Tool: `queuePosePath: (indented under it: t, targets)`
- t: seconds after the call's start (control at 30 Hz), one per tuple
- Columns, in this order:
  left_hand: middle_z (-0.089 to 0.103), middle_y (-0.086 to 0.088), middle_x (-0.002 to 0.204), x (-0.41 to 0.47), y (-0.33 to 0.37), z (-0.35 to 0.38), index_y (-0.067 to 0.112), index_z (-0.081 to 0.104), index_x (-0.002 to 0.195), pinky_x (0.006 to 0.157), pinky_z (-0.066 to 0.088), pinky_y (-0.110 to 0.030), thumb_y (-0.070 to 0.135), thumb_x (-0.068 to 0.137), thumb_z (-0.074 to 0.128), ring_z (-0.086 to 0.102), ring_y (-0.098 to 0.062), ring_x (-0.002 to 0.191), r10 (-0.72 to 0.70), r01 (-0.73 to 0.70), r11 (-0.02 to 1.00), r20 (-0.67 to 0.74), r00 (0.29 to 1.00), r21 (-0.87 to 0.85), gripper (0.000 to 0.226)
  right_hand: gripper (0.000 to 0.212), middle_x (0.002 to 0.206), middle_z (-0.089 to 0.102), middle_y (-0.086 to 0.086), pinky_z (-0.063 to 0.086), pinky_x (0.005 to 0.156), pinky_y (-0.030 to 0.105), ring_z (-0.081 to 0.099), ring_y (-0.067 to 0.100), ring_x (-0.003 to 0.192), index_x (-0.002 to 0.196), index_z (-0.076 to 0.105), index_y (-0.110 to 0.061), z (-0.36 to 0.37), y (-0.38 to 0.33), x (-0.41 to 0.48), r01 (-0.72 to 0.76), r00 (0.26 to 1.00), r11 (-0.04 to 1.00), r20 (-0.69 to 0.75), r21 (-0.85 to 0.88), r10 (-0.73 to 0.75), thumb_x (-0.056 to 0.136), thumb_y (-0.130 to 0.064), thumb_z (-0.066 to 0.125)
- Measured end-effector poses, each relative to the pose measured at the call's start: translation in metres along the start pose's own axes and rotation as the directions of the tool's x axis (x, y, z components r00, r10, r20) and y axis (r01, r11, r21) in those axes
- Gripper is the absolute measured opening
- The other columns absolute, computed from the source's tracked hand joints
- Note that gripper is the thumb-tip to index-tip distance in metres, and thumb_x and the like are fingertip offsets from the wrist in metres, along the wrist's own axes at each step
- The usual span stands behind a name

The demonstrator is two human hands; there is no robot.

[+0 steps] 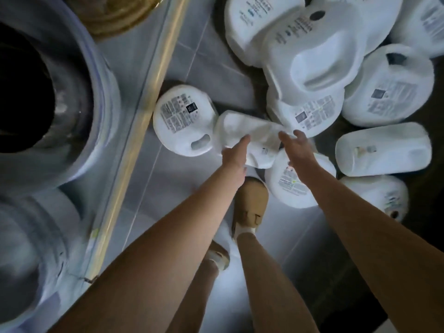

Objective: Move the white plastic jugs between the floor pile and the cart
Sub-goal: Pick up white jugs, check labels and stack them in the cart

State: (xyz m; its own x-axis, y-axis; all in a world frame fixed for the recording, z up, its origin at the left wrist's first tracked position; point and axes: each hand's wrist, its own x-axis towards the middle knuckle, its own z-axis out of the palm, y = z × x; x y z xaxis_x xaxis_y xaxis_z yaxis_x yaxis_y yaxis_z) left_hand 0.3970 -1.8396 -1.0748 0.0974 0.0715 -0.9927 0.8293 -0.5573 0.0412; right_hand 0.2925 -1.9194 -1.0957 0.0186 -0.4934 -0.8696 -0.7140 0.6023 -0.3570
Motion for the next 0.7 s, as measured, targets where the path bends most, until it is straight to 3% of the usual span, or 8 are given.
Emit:
queuePosePath:
  t: [0.13, 0.23, 0.27, 0.3, 0.4, 0.43, 0.6, 0.7]
  targets:
    - [0.048, -0.014, 0.139, 0.02, 0.001, 0.007, 0.014, 0.04, 0.139, 0.088, 0.049, -0.036, 0.038, 0.08, 0.073, 0.05, -0.032, 0.125, 0.042, -0.054, 0.991, -0.102, 0.994, -0.119, 0.072, 0.06, 0.132, 0.044, 0.005, 0.04, 0.105, 0.049, 0.043, 0.027, 0.127, 0.146, 0.031, -0.01, 0.005, 0.013, 0.017, -0.034, 0.998, 0.999, 0.043, 0.021, 0.033, 0.098, -0.039, 0.051]
    - [0.042, -0.012, 0.139, 0.04, 0.001, 0.012, 0.013, 0.032, 0.141, 0.098, 0.044, -0.051, 0.042, 0.066, 0.073, 0.045, -0.035, 0.125, -0.034, 0.03, 0.999, -0.115, 0.993, -0.031, 0.09, 0.06, 0.139, 0.044, 0.003, 0.044, 0.09, 0.047, 0.044, 0.027, 0.126, 0.145, 0.033, -0.016, 0.006, 0.016, 0.019, -0.084, 0.992, 0.993, 0.096, 0.078, 0.077, 0.096, -0.044, 0.052]
    - [0.039, -0.012, 0.144, 0.061, -0.002, 0.013, 0.017, 0.031, 0.143, 0.098, 0.042, -0.058, 0.04, 0.059, 0.071, 0.043, -0.038, 0.128, -0.089, 0.088, 0.996, -0.073, 0.993, -0.019, 0.096, 0.056, 0.138, 0.046, 0.002, 0.045, 0.089, 0.047, 0.046, 0.027, 0.125, 0.142, 0.037, -0.018, 0.007, 0.017, 0.02, -0.1, 0.989, 0.991, 0.12, 0.092, 0.088, 0.095, -0.045, 0.053]
    - [0.041, -0.011, 0.144, 0.02, 0.015, 0.009, 0.023, 0.033, 0.141, 0.093, 0.042, -0.062, 0.035, 0.054, 0.071, 0.045, -0.041, 0.125, -0.109, 0.108, 0.994, -0.044, 0.993, -0.023, 0.095, 0.051, 0.134, 0.05, 0.001, 0.047, 0.087, 0.047, 0.049, 0.027, 0.122, 0.136, 0.042, -0.018, 0.009, 0.017, 0.019, -0.106, 0.986, 0.99, 0.139, 0.093, 0.093, 0.095, -0.045, 0.054]
    - [0.045, -0.01, 0.131, 0.034, 0.004, 0.008, 0.027, 0.026, 0.134, 0.084, 0.044, -0.064, 0.011, 0.067, 0.072, 0.051, -0.037, 0.108, -0.154, 0.128, 0.958, -0.085, 0.984, -0.256, 0.082, 0.046, 0.125, 0.056, 0.003, 0.053, 0.069, 0.041, 0.057, 0.026, 0.113, 0.126, 0.046, -0.015, 0.015, 0.017, 0.018, -0.108, 0.983, 0.986, 0.162, 0.128, 0.086, 0.093, -0.045, 0.057]
    - [0.041, -0.011, 0.132, 0.017, 0.002, 0.005, 0.027, 0.019, 0.138, 0.085, 0.045, -0.064, 0.006, 0.075, 0.067, 0.049, -0.037, 0.108, -0.15, 0.123, 0.966, -0.105, 0.983, -0.228, 0.081, 0.048, 0.125, 0.056, 0.004, 0.052, 0.065, 0.039, 0.058, 0.026, 0.112, 0.126, 0.045, -0.015, 0.016, 0.019, 0.018, -0.105, 0.983, 0.985, 0.162, 0.135, 0.083, 0.092, -0.045, 0.059]
    - [0.033, -0.015, 0.145, 0.026, -0.024, -0.014, 0.027, 0.008, 0.148, 0.089, 0.045, -0.063, -0.005, 0.087, 0.048, 0.044, -0.04, 0.122, -0.042, 0.026, 0.963, -0.053, 0.998, -0.267, 0.08, 0.059, 0.13, 0.055, -0.003, 0.052, 0.087, 0.052, 0.059, 0.021, 0.113, 0.135, 0.037, -0.024, 0.021, 0.034, 0.016, -0.062, 0.981, 0.988, 0.192, 0.143, 0.033, 0.087, -0.033, 0.069]
    - [0.034, -0.017, 0.142, 0.031, -0.029, -0.026, 0.026, 0.014, 0.145, 0.088, 0.043, -0.065, -0.007, 0.085, 0.044, 0.044, -0.044, 0.122, -0.023, 0.02, 0.971, -0.009, 1.0, -0.237, 0.075, 0.074, 0.136, 0.049, 0.0, 0.053, 0.085, 0.05, 0.055, 0.025, 0.118, 0.139, 0.032, -0.029, 0.024, 0.037, 0.009, -0.035, 0.983, 0.995, 0.185, 0.094, 0.017, 0.079, -0.038, 0.075]
